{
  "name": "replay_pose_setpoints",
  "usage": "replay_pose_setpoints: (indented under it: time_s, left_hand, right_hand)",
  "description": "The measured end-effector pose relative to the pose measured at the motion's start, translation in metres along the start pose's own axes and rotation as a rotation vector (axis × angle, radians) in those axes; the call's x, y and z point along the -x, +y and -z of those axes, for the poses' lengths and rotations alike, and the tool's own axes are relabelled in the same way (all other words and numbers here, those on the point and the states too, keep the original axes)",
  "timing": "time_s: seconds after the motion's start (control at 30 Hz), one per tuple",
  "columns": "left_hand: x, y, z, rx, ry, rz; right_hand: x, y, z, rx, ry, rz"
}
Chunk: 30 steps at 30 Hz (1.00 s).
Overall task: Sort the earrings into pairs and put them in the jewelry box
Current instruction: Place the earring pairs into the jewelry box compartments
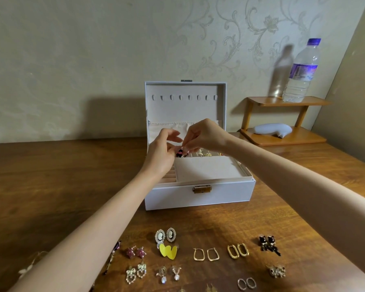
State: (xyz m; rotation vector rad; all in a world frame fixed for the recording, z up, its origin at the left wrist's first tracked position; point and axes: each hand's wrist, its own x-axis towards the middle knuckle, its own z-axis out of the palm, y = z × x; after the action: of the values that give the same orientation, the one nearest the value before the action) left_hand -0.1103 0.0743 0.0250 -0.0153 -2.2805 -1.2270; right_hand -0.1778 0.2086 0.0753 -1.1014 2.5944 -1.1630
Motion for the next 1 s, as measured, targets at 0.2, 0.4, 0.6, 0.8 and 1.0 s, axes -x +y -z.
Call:
replay_pose_setpoints:
  time_s: [0.2,0.4,0.6,0.8,1.0]
  left_hand:
    - [-0.004,-0.009,-0.002,-0.094,0.104,0.026]
    - [-0.005,-0.013,-0.002,-0.164,0.139,0.039]
    - [-0.002,-0.008,-0.003,-0.319,0.068,-0.063]
    - [-0.022,0.002,-0.014,-0.78,-0.067,-0.182]
    - [-0.05,0.009,-0.029,-0.909,-0.179,-0.123]
  right_hand:
    - [-0.011,0.005,0.006,0.039,0.082,-0.156]
    - [-0.024,0.015,-0.008,0.191,0.138,-0.285]
    - [-0.027,0.01,-0.012,0.253,0.17,-0.312]
    - [-0.022,0.012,0.008,0.118,0.186,-0.348]
    - [-0.008,0.016,0.028,0.097,0.198,-0.325]
